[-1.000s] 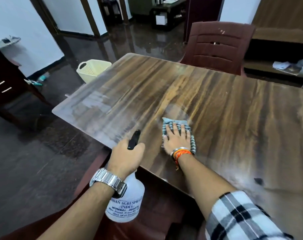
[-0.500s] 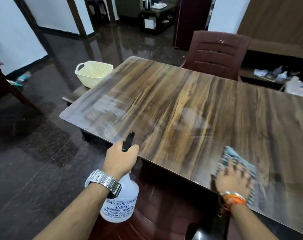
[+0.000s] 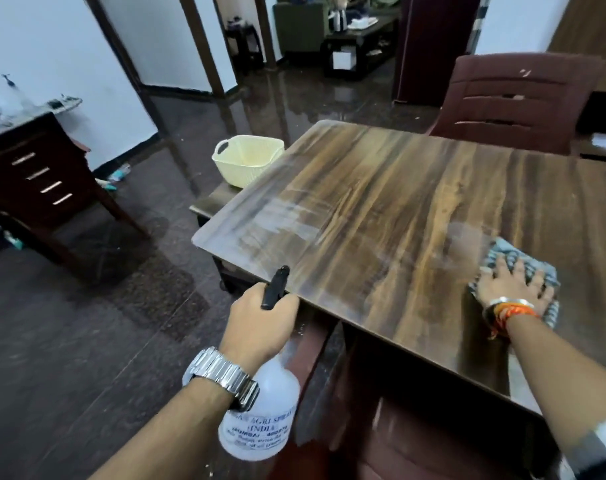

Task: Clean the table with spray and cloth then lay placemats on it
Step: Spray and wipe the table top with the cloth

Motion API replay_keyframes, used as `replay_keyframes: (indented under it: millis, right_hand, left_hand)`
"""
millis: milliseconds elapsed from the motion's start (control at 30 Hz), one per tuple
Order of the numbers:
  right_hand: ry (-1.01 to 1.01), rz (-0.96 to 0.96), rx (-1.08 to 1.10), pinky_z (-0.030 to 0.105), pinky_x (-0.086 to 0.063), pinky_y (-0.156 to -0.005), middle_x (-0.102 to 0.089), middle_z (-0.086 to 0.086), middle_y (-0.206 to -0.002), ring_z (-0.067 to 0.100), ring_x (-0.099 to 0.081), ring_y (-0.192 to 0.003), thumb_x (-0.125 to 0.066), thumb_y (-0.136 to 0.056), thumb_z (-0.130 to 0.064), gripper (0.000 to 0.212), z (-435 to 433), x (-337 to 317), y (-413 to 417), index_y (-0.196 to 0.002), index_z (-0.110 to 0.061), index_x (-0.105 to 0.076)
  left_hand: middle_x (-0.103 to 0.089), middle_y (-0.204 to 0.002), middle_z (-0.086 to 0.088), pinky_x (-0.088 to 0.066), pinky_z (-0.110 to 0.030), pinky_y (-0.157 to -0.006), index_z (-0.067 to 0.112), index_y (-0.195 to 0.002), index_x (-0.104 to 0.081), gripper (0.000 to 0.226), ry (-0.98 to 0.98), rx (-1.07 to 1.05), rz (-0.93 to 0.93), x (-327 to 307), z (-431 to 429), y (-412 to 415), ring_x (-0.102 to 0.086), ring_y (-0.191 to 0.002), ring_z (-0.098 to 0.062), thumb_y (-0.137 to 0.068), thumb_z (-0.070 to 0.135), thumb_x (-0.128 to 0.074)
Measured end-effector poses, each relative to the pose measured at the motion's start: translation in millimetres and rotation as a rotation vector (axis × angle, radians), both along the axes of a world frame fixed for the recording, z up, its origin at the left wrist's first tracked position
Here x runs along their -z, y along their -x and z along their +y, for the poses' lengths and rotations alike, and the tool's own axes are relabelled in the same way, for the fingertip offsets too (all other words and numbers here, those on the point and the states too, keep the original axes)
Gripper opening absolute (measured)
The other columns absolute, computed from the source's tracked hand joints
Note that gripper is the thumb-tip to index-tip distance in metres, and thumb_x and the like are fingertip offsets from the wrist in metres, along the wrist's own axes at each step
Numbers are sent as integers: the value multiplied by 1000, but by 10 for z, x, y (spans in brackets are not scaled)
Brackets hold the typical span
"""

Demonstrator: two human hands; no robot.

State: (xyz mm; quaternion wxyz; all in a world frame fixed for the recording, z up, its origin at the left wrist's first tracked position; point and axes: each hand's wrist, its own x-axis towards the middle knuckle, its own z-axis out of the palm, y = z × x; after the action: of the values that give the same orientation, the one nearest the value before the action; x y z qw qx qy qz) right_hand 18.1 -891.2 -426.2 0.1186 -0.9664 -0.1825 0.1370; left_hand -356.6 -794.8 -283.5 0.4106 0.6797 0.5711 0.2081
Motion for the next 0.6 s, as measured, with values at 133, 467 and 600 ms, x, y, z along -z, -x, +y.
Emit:
replay_keyframes:
  millis: [133,467,600]
  right_hand:
    - [16,-64,-239,49,-2,-117,-13,-4,-160,29,-6,-146,-29,-96,-49,56,1008,95,755,-149,-33,-22]
    - [-33,-93,-591,47,-1,-118,-9,-8,-160,24,-2,-147,-27,-97,-45,54,2850,37,3139,-150,-38,-17]
    - [-16,-138,-446,47,-5,-117,-14,-7,-160,23,-9,-147,-31,-95,-46,55,2781,57,2922,-149,-39,-20]
  left_hand:
    - [-49,-63,1,-34,-31,-54,14,-69,-46,19,20,19,1,95,552,212,-44,-56,-19,-78,28,-56]
    - [-51,-66,-2,-31,-34,-54,15,-65,-41,25,74,114,14,196,2018,1098,-47,-62,-24,-84,22,-56]
    - [-58,-71,-4,-34,-33,-55,13,-71,-48,18,71,106,25,175,2520,1404,-50,-60,-23,-84,22,-56]
